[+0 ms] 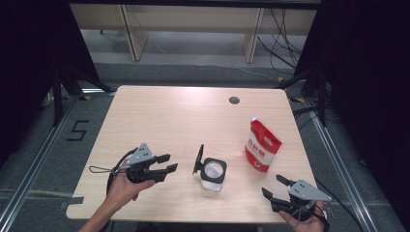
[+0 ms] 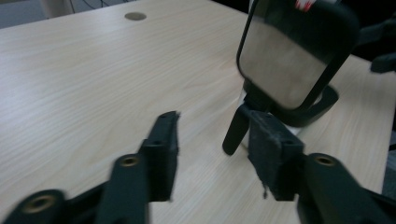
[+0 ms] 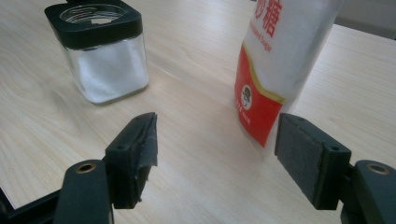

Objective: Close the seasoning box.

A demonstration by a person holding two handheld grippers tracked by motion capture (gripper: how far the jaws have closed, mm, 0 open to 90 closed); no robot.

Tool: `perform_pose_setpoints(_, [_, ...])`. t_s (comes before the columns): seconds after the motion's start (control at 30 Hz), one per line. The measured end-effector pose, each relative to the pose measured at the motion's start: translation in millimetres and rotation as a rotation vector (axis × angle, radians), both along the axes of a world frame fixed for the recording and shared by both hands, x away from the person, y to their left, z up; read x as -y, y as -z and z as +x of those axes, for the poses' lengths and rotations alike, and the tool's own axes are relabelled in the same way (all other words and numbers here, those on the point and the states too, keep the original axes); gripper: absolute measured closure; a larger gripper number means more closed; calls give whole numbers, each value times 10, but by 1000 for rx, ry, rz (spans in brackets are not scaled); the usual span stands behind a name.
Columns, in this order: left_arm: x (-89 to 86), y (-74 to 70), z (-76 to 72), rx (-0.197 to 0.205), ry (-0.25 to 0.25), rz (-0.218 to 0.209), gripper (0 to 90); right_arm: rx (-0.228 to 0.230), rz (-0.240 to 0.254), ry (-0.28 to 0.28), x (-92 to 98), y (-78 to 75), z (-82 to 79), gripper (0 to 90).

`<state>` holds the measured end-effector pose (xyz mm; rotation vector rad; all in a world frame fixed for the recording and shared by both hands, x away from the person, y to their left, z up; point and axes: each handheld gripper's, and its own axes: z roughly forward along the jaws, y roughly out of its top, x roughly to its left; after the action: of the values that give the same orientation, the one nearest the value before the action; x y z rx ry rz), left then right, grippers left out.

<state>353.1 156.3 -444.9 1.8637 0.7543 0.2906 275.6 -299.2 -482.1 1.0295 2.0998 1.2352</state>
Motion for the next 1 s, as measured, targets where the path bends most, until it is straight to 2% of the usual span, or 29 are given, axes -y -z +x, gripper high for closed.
perform_pose_setpoints(0.07, [31, -29, 12, 13, 8, 11, 657, 3, -5, -16, -6, -4, 12, 320])
perform_pose_setpoints(0.2, [72, -43, 16, 4, 20, 1, 757, 26, -20, -31, -11, -6, 27, 332])
perform_pose_setpoints(0.27, [80, -46, 15, -5, 21, -1, 800, 26, -16, -34, -15, -5, 30, 335])
perform_pose_setpoints(0.3, [81, -47, 15, -9, 31, 2, 824, 11, -6, -31, -22, -9, 20, 336])
perform_pose_setpoints(0.33, [87, -45, 13, -17, 39, -11, 850, 0, 2, -13, -29, -13, 3, 337])
perform_pose_setpoints(0.4, [110, -48, 13, -23, 58, -35, 889, 2, 1, -13, -28, -11, 6, 337])
perform_pose_setpoints(0.5, [166, -75, 19, -8, 80, -18, 892, 43, -20, -31, -16, -4, 36, 340])
perform_pose_setpoints(0.53, [191, -86, 17, -3, 78, -15, 893, 28, -16, -29, -22, -6, 27, 341])
perform_pose_setpoints(0.6, [241, -106, 23, 6, 85, -10, 893, 40, -32, -26, -15, -16, 25, 341])
perform_pose_setpoints(0.63, [269, -112, 27, 9, 89, -11, 893, 23, -19, -19, -25, -17, 12, 342])
perform_pose_setpoints(0.87, [410, -136, 61, 15, 117, -10, 892, 11, -12, -23, -38, -18, 3, 344])
perform_pose_setpoints(0.9, [426, -142, 59, 13, 119, -12, 892, 24, -24, -31, -29, -17, 13, 344])
perform_pose_setpoints(0.97, [459, -158, 56, 17, 125, -14, 892, 21, -22, -23, -34, -23, 5, 344])
perform_pose_setpoints(1.0, [478, -161, 58, 18, 132, -24, 892, 38, -41, -40, -18, -25, 21, 344])
